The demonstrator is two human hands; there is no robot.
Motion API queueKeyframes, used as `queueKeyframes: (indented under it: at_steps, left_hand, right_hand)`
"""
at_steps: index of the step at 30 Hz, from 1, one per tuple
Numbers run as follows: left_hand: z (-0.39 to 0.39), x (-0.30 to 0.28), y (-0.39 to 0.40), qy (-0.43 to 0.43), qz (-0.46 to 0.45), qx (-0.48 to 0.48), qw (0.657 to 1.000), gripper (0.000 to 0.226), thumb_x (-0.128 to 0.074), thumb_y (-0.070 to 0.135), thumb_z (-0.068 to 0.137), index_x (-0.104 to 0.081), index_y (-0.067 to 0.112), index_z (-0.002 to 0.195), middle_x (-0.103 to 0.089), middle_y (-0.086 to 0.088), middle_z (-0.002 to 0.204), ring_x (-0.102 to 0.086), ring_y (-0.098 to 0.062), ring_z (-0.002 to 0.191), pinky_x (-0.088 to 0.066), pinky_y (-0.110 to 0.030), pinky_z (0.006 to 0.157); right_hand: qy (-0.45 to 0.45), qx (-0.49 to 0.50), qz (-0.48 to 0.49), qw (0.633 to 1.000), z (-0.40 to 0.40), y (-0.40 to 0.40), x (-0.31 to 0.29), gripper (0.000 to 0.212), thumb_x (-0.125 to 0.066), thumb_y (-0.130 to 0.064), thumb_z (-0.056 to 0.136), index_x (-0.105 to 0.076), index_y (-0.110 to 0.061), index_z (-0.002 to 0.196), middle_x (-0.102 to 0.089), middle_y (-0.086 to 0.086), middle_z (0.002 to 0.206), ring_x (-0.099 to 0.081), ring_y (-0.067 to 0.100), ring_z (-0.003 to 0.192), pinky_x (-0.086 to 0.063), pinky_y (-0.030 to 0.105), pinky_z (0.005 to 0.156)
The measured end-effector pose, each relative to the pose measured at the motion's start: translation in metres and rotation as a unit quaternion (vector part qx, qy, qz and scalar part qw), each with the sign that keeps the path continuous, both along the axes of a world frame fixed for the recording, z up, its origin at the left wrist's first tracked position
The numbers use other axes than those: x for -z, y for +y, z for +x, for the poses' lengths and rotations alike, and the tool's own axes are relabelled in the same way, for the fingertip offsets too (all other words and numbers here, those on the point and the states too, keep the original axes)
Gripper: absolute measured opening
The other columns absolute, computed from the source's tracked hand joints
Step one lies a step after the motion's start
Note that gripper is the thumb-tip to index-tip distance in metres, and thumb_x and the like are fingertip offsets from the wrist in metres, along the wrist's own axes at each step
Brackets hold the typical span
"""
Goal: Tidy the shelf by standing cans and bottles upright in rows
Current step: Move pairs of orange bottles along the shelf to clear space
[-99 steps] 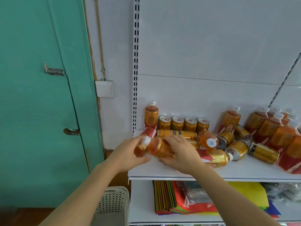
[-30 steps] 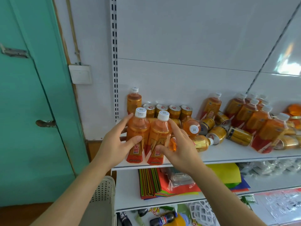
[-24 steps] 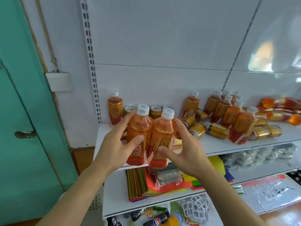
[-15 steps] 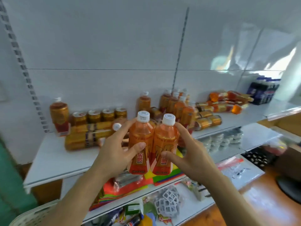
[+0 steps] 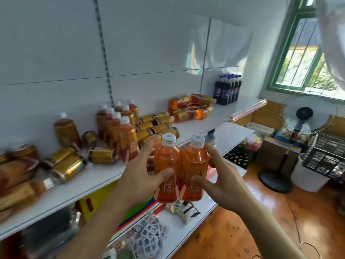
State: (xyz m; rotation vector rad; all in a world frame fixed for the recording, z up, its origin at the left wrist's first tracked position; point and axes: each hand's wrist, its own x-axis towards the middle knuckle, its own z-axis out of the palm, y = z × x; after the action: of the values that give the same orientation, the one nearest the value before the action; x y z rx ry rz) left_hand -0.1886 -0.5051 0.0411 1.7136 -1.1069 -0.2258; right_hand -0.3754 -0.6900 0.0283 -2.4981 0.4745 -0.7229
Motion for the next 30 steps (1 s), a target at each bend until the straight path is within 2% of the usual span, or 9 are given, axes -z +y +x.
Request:
queueKeyframes:
  at_steps: [5,8,11,15,17,20,25,27,30]
  left_hand:
    - [0.024,0.005,-0.087,-0.013,0.005,0.034,0.999,0.088,-0.079,0.06,0.079,-0.028,0.068,0.151,-0.06,0.033,0.136,-0.062,-0.007,0.126,-0.055,-0.05,0.107]
    - [0.043,0.0,-0.142,-0.023,0.011,0.046,0.999,0.087,-0.077,0.061,0.081,-0.02,0.077,0.145,-0.052,0.044,0.123,-0.062,-0.009,0.126,-0.055,-0.053,0.106]
    - [0.062,-0.007,-0.193,-0.027,0.007,0.053,0.998,0.091,-0.078,0.055,0.086,-0.017,0.072,0.152,-0.048,0.05,0.117,-0.062,-0.005,0.122,-0.056,-0.049,0.106]
    - [0.091,-0.009,-0.247,-0.034,0.007,0.061,0.998,0.093,-0.081,0.047,0.089,-0.019,0.067,0.155,-0.061,0.025,0.14,-0.065,-0.008,0.122,-0.057,-0.048,0.105]
    - [0.103,-0.01,-0.267,-0.039,0.012,0.05,0.998,0.095,-0.082,0.045,0.089,-0.017,0.066,0.156,-0.058,0.02,0.148,-0.063,-0.01,0.126,-0.056,-0.047,0.107]
    - [0.123,-0.008,-0.295,-0.054,0.02,0.025,0.998,0.094,-0.08,0.046,0.09,-0.016,0.067,0.155,-0.052,0.021,0.152,-0.058,-0.007,0.128,-0.049,-0.036,0.107]
    - [0.152,0.002,-0.339,-0.042,0.043,-0.04,0.997,0.102,-0.085,0.042,0.086,-0.014,0.066,0.156,-0.055,0.019,0.15,-0.059,-0.007,0.129,-0.05,-0.045,0.112]
    - [0.16,0.006,-0.356,-0.039,0.053,-0.066,0.996,0.104,-0.086,0.039,0.086,-0.014,0.065,0.157,-0.055,0.02,0.15,-0.058,-0.004,0.129,-0.049,-0.042,0.113]
    - [0.171,0.013,-0.38,-0.032,0.065,-0.109,0.991,0.107,-0.087,0.034,0.086,-0.014,0.062,0.159,-0.055,0.018,0.152,-0.058,-0.002,0.13,-0.049,-0.034,0.111]
  right_hand:
    - [0.015,0.029,-0.015,0.999,0.014,-0.079,0.003,0.088,-0.075,-0.06,0.091,-0.016,-0.062,0.156,-0.064,-0.021,0.139,-0.06,0.012,0.126,-0.05,0.043,0.103]
    - [0.024,0.052,-0.016,0.998,0.03,-0.13,-0.003,0.089,-0.076,-0.061,0.09,-0.017,-0.06,0.157,-0.065,-0.02,0.138,-0.06,0.012,0.127,-0.051,0.044,0.105]
    - [0.039,0.071,-0.027,0.996,0.048,-0.181,-0.017,0.09,-0.078,-0.059,0.089,-0.016,-0.061,0.155,-0.064,-0.018,0.14,-0.058,0.014,0.13,-0.047,0.041,0.105]
    - [0.044,0.075,-0.028,0.996,0.076,-0.234,-0.023,0.089,-0.079,-0.054,0.09,-0.018,-0.06,0.154,-0.063,-0.014,0.143,-0.056,0.017,0.134,-0.044,0.04,0.105]
    - [0.047,0.064,-0.018,0.997,0.092,-0.256,-0.022,0.088,-0.079,-0.053,0.091,-0.017,-0.061,0.154,-0.061,-0.015,0.145,-0.055,0.016,0.134,-0.043,0.041,0.107]
    - [0.046,0.039,-0.011,0.998,0.121,-0.294,-0.019,0.088,-0.077,-0.053,0.092,-0.017,-0.06,0.155,-0.058,-0.016,0.148,-0.052,0.017,0.137,-0.044,0.048,0.112]
    - [0.049,-0.031,-0.009,0.998,0.176,-0.358,-0.005,0.091,-0.077,-0.052,0.092,-0.013,-0.064,0.155,-0.055,-0.017,0.153,-0.053,0.018,0.139,-0.047,0.049,0.111]
    - [0.042,-0.066,-0.009,0.997,0.197,-0.385,-0.001,0.089,-0.079,-0.05,0.092,-0.017,-0.061,0.156,-0.054,-0.019,0.153,-0.053,0.015,0.137,-0.047,0.045,0.11]
    - [0.052,-0.119,-0.01,0.991,0.227,-0.422,0.004,0.09,-0.08,-0.045,0.091,-0.02,-0.054,0.158,-0.055,-0.015,0.153,-0.053,0.018,0.137,-0.047,0.051,0.113]
